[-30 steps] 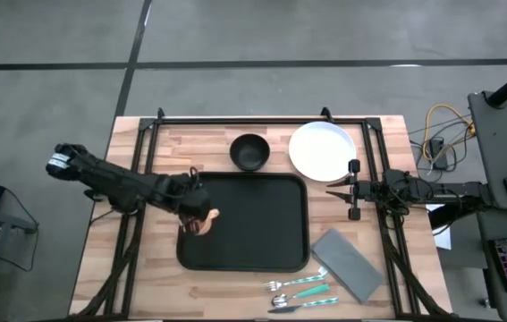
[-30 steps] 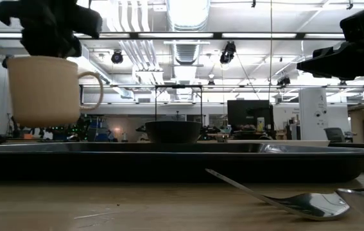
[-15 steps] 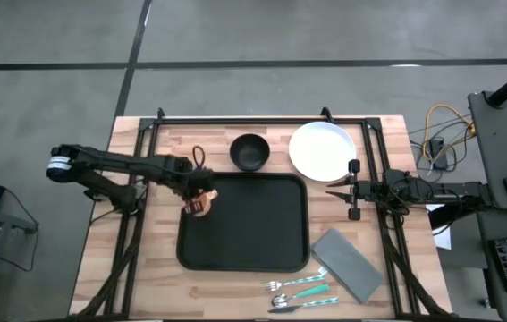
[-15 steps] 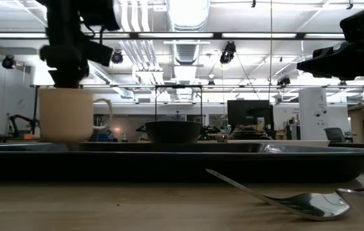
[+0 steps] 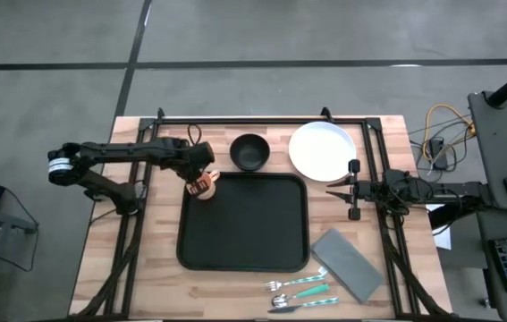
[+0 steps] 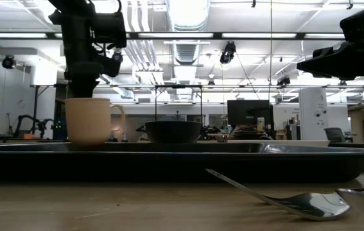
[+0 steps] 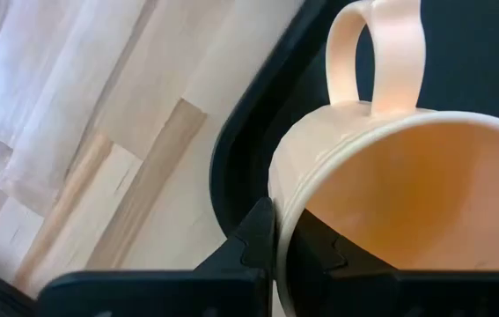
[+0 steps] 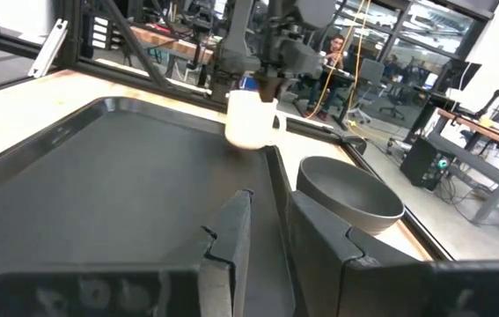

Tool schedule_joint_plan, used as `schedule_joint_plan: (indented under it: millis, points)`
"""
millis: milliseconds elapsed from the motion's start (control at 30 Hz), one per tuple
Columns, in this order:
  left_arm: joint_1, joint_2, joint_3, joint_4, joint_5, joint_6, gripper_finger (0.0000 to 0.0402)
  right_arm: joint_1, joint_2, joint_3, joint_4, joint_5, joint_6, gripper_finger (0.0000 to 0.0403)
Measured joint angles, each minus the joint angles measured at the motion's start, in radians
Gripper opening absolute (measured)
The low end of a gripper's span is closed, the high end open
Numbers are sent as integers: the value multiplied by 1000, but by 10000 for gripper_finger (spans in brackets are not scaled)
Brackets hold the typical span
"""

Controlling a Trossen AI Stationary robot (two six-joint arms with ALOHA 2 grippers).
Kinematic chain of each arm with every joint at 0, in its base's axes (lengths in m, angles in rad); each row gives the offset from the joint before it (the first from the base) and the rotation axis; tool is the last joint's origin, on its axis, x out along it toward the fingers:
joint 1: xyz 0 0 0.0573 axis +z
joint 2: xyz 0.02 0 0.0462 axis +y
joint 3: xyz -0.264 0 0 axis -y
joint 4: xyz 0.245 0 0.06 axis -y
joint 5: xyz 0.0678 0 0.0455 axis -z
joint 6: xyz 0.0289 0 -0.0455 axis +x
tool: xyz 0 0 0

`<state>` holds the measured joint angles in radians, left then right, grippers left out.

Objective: Set up tray
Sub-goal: Put the orange mug on the top left of the black tray

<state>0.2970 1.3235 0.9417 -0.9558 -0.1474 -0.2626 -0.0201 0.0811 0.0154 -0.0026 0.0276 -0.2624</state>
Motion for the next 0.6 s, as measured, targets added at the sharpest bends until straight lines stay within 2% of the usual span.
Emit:
schedule_joint_plan:
  millis: [300, 600]
  points:
    - [1, 15, -6, 9, -1, -12, 0, 0, 0, 0, 0, 0, 0, 68]
    - [11, 14, -6, -2, -43, -20, 0, 0, 0, 0, 0, 0, 0, 68]
